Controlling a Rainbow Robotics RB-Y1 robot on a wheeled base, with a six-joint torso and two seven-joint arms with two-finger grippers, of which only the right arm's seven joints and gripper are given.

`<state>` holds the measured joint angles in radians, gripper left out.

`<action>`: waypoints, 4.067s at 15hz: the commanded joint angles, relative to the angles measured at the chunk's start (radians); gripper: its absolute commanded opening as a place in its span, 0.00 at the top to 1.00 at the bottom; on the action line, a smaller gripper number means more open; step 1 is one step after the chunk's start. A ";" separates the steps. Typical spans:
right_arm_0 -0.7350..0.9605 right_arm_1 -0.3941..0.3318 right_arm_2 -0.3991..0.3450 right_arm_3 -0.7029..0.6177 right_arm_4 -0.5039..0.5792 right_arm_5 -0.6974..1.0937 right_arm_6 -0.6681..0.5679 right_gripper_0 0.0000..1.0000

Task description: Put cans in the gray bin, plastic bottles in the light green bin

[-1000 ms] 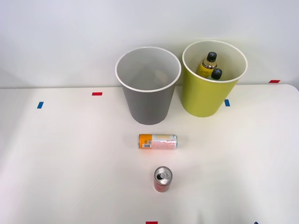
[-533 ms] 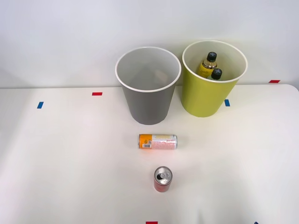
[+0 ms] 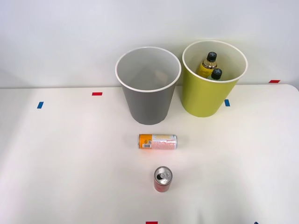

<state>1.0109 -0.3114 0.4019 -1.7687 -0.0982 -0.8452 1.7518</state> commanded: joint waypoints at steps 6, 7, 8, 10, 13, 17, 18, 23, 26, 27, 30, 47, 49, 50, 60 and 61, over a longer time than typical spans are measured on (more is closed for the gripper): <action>0.000 0.000 0.000 0.000 0.000 0.000 0.000 0.00; 0.000 0.000 0.000 0.000 0.000 0.000 0.000 0.00; 0.000 0.000 0.000 0.000 0.000 0.000 0.000 0.00; 0.000 0.000 0.000 0.000 0.000 0.000 0.000 0.00; 0.000 0.000 0.000 0.000 0.000 0.000 0.000 0.00; 0.000 0.000 0.000 0.000 0.000 0.000 0.000 0.00; -0.021 0.012 0.003 0.037 -0.003 0.026 -0.005 0.00; -0.080 -0.044 0.061 0.043 0.040 0.005 0.006 0.00; -0.184 -0.170 0.132 0.041 0.026 0.005 -0.012 0.00; -0.215 -0.202 0.152 0.041 0.015 0.012 -0.018 0.00; -0.321 -0.273 0.245 0.044 -0.083 0.029 -0.017 0.00; -0.712 -0.325 0.463 0.173 -0.284 0.034 0.037 0.00; -0.755 -0.305 0.471 0.215 -0.288 0.034 0.032 0.00; -0.782 -0.293 0.480 0.233 -0.295 0.034 0.032 0.00; -0.899 -0.256 0.509 0.256 -0.314 0.147 0.032 0.00; -0.904 -0.253 0.509 0.256 -0.316 0.152 0.032 0.00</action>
<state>0.1129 -0.5680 0.9112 -1.5124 -0.4123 -0.6983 1.7837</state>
